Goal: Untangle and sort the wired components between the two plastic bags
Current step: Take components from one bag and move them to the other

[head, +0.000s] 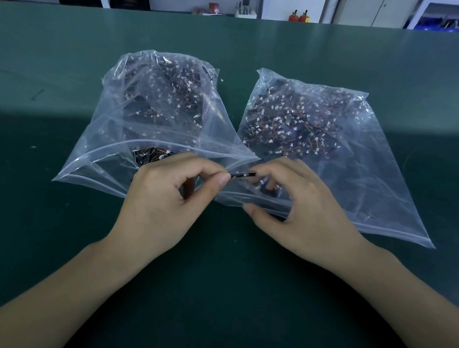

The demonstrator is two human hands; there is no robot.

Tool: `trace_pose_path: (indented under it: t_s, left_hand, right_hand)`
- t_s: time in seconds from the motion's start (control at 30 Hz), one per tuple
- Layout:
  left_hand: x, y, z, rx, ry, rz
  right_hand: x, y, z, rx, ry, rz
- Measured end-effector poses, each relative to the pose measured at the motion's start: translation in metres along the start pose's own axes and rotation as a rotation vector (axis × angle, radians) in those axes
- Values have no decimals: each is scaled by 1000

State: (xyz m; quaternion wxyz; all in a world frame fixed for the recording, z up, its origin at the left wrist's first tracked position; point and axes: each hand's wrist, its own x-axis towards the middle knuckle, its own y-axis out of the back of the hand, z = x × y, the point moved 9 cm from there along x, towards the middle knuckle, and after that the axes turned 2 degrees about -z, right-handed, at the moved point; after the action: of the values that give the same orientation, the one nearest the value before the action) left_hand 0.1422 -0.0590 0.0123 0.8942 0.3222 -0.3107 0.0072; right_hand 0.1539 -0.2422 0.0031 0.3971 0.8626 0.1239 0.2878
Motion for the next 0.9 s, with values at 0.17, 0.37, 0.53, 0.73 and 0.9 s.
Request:
trace_pose_path:
  t_s: [0.17, 0.37, 0.53, 0.73, 0.9]
  left_hand:
    - [1, 1, 4, -22, -37, -7]
    - [-3, -13, 12, -86, -117, -75]
    - [-1, -18, 13, -2, -177, -95]
    - [0, -19, 14, -54, -188, -93]
    - [-3, -29, 20, -50, -217, -153]
  right_hand:
    - [0, -1, 4, -66, -20, -7]
    - [-1, 12, 7, -10, -44, 117]
    - [-1, 14, 6, -27, -20, 137]
    - [-1, 21, 7, -32, 12, 178]
    - [-1, 25, 5, -41, 34, 216]
